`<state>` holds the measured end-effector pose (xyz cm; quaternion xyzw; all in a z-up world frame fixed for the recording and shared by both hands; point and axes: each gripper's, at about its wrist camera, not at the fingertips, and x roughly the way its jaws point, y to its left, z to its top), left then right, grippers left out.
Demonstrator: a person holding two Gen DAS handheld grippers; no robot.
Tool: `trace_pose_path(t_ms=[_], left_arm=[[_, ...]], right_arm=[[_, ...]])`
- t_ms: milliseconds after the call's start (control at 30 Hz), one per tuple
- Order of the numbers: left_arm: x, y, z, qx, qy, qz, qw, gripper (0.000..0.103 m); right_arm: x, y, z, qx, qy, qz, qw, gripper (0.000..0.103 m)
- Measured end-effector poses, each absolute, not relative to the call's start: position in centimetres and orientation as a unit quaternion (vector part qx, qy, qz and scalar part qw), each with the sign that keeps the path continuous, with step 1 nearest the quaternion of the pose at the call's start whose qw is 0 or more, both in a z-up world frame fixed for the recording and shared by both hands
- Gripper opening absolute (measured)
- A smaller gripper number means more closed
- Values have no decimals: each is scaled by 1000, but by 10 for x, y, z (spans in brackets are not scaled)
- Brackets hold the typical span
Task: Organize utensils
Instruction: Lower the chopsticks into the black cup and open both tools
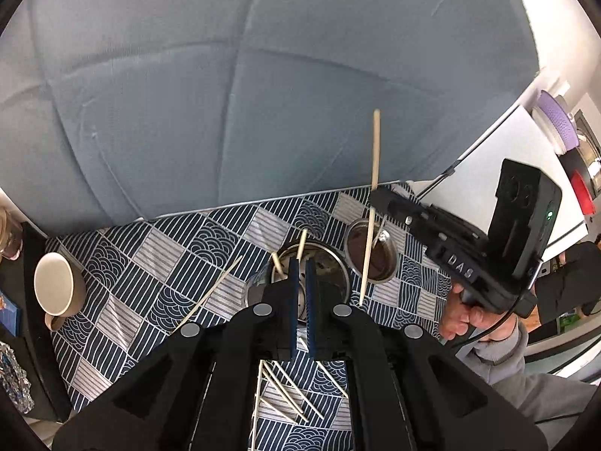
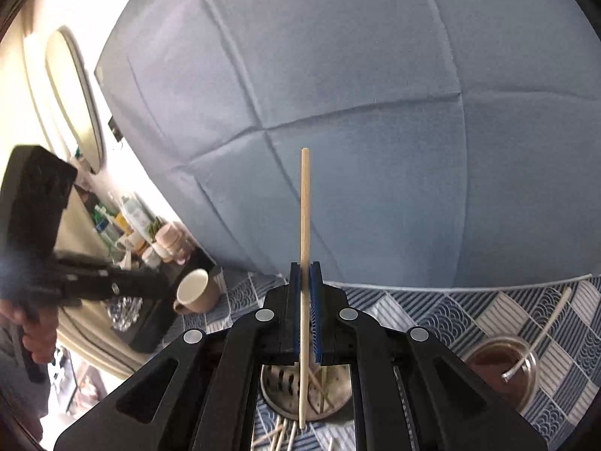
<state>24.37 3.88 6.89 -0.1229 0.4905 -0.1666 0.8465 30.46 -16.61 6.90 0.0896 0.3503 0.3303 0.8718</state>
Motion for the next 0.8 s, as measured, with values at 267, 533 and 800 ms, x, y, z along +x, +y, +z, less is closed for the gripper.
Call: trace_pose_path(t_ms=[267, 533, 800], left_arm=[[260, 53, 32, -139, 521, -151, 829, 4], [265, 53, 4, -152, 541, -156, 812, 4], [253, 62, -8, -169, 549, -148, 805, 5]], right_arm=[[319, -155, 30, 92, 367, 322, 868, 5], [313, -158, 1, 83, 395, 308, 862, 5], [300, -165, 6, 73, 396, 290, 868, 9]])
